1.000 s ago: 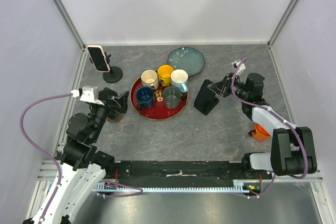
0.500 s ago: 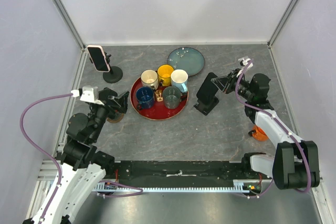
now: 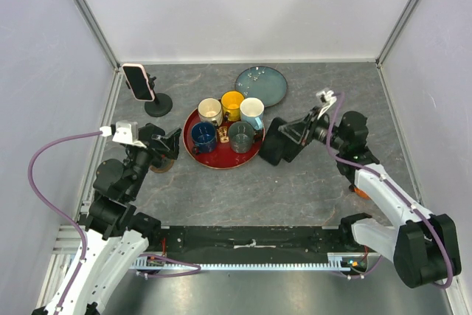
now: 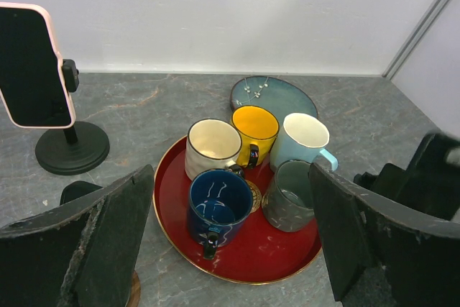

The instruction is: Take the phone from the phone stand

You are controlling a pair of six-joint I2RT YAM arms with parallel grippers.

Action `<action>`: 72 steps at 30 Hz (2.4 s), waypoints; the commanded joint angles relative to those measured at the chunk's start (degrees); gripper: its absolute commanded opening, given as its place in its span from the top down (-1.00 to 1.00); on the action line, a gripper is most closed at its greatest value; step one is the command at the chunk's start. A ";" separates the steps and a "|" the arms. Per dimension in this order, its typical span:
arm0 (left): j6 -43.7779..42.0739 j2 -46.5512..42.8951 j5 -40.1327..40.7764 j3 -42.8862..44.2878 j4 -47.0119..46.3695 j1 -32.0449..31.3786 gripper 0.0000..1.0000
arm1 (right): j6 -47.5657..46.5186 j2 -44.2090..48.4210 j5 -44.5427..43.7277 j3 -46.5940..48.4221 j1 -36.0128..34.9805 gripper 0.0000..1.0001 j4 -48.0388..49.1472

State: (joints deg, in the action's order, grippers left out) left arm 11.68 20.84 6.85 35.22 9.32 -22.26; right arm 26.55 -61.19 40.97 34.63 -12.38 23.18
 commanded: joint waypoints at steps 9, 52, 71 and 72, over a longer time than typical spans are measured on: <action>-0.87 0.34 -0.88 -0.07 -1.59 -0.15 -0.89 | -0.62 2.57 5.08 -10.37 -7.03 1.00 -8.95; -1.14 -0.19 -0.61 -0.07 -1.41 -0.15 -0.88 | 3.95 2.39 -32.70 -12.58 -17.50 -0.57 -16.67; -1.22 -0.28 -0.44 -0.15 -1.41 -0.15 -0.88 | 6.50 -8.59 -47.12 -8.53 -17.50 -0.46 -9.58; -1.14 -0.45 -0.52 -0.15 -1.41 -0.15 -0.88 | 6.24 -10.08 -46.86 -8.70 -17.41 -0.43 -8.08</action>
State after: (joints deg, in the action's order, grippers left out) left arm 11.68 20.95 6.87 35.22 9.32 -22.26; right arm 32.27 -68.38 -1.50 25.19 -29.78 7.29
